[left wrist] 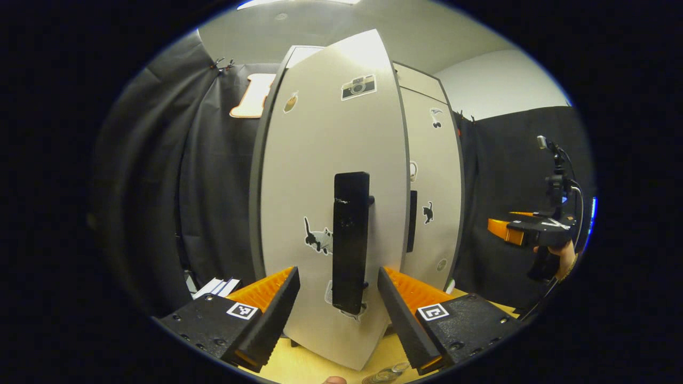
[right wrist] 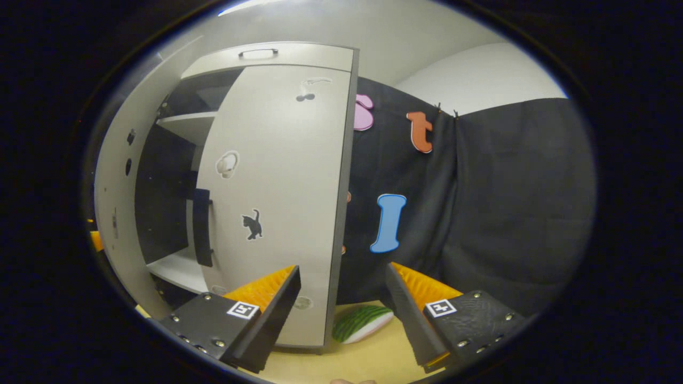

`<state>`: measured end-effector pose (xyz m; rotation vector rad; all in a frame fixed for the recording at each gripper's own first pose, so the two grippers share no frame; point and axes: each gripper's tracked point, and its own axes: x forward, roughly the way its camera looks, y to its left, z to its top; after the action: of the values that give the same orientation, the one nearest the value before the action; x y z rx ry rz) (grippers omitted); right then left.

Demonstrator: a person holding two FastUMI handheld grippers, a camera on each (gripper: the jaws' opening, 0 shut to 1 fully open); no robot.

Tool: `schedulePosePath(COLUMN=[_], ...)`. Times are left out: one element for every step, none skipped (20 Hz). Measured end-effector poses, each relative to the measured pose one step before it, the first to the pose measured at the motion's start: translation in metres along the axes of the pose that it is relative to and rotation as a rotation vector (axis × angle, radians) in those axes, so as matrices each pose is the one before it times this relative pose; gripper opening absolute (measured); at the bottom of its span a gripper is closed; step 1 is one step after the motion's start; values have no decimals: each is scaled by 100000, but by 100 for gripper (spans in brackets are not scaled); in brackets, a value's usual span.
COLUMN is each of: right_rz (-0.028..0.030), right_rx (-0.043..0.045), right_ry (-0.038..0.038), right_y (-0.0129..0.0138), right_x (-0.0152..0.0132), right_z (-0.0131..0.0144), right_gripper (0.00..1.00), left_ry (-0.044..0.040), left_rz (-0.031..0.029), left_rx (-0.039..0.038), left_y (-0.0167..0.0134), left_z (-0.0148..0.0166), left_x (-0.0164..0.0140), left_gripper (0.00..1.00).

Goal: Grasp the bottle in the cabinet with the left hand and place it on the coaster, then close the right door with the right hand and the left door with the left hand.

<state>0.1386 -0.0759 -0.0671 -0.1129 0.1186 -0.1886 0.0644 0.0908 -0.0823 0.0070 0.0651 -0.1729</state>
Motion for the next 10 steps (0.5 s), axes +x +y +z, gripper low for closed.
schedulePosePath(right_rz=[-976,-1037,-1046,-1117,-1086,-946,-908,-841,-776,-657], right_rx=[10,84,79,10,9,142,298,390,469,464], right_ry=[198,277,302,272,276,225,267,150,20,273], right_y=[-500,-548,-469,-617,-478,-457,-404,-469,-341,-339], right_x=[-18,-39,-50,-76,-11,-39,10,-87,29,-25], right_z=[-38,-144,-115,-126,-98,-48,-55,-31,21,-84], right_gripper=[98,98,98,98,98,98,98,98,98,98], left_ry=[245,-12,-388,-42,-451,-514,-569,-434,87,-687], left_rz=[-543,-533,-724,-802,-709,-454,10,141,-659,821], left_rx=[28,-231,-581,-846,-252,389,325,20,-132,221], left_y=[-414,-329,-262,-271,-106,-75,25,94,-142,176], left_z=[-53,78,22,52,134,188,176,63,-66,267], left_x=[493,412,488,517,407,398,444,370,243,317], left_gripper=[93,93,93,93,96,100,98,99,99,97])
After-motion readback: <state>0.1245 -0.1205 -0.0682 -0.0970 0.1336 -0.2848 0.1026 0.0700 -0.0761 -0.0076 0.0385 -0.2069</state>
